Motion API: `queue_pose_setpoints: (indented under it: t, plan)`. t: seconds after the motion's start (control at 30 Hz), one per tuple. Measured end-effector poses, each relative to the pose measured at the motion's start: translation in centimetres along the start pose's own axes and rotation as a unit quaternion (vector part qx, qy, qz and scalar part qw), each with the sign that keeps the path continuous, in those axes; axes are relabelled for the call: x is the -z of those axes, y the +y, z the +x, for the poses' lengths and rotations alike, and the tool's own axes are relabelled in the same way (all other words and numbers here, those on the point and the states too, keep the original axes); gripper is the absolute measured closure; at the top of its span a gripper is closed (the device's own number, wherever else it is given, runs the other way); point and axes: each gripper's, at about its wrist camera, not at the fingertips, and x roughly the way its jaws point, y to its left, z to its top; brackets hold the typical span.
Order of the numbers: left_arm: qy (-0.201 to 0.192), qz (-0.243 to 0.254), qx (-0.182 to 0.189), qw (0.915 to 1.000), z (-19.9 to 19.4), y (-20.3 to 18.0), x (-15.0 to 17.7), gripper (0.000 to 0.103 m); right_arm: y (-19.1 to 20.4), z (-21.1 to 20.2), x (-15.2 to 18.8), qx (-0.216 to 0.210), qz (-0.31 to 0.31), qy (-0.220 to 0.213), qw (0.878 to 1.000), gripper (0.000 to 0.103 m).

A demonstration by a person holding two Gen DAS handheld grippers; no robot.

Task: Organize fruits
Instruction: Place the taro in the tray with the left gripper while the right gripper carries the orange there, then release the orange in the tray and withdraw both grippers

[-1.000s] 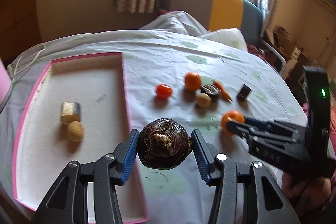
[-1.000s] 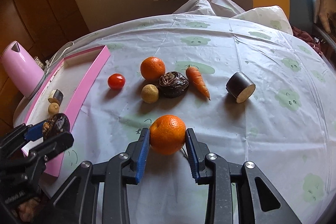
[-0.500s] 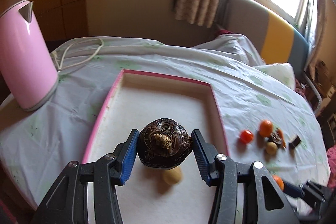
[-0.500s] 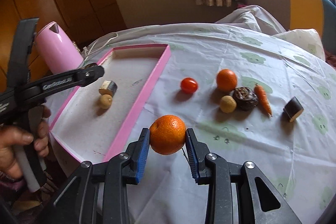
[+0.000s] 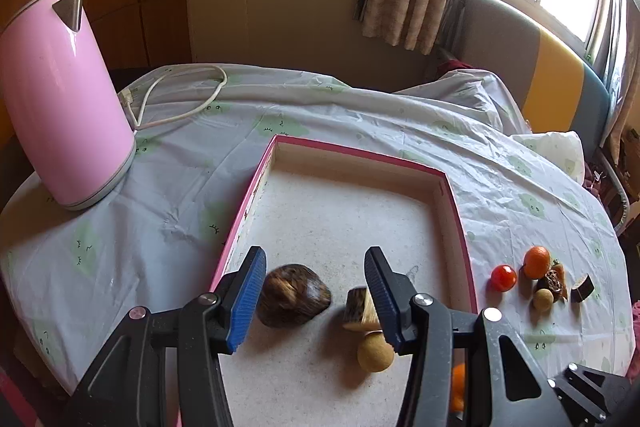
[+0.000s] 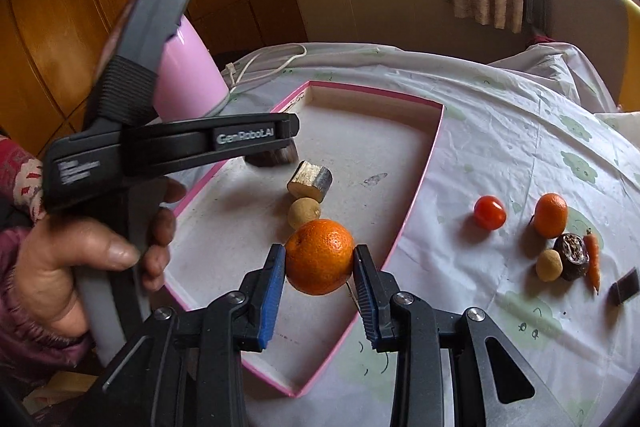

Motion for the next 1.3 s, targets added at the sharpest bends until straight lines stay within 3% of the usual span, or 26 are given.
queue_pose_setpoints:
  t: [0.3,0.53,0.6,0.67,0.77,1.17,1.3]
  plan:
    - [0.009,-0.017,0.011,0.9998,-1.2,0.9,1.5,0.047,-0.1,1.3,-0.4,0.01,0.024,-0.004,1.0,0.064]
    - [0.012,-0.022,0.024,0.9994,-2.3,1.0,3.3,0.047,-1.2,-0.5,0.9,0.038,0.042,-0.021,0.998,0.053]
    - [0.009,-0.016,0.026,0.9995,-2.6,0.7,3.7,0.047,-1.5,-1.4,1.6,0.057,0.039,-0.039,0.997,0.044]
    - [0.009,-0.008,0.032,0.9994,-2.8,0.2,4.1,0.047,-1.7,-2.3,2.1,0.082,0.035,-0.055,0.995,0.029]
    - [0.01,-0.002,0.041,0.9991,-3.1,-0.7,4.5,0.047,-2.5,-3.8,2.8,0.113,0.039,-0.076,0.99,0.017]
    - [-0.003,0.056,0.06,0.9966,-4.7,-4.6,5.8,0.047,-7.9,-8.4,4.9,0.136,0.117,-0.106,0.978,0.012]
    - [-0.004,0.068,0.063,0.9957,-4.9,-5.4,6.1,0.047,-8.6,-9.7,5.5,0.178,0.104,-0.122,0.971,0.012]
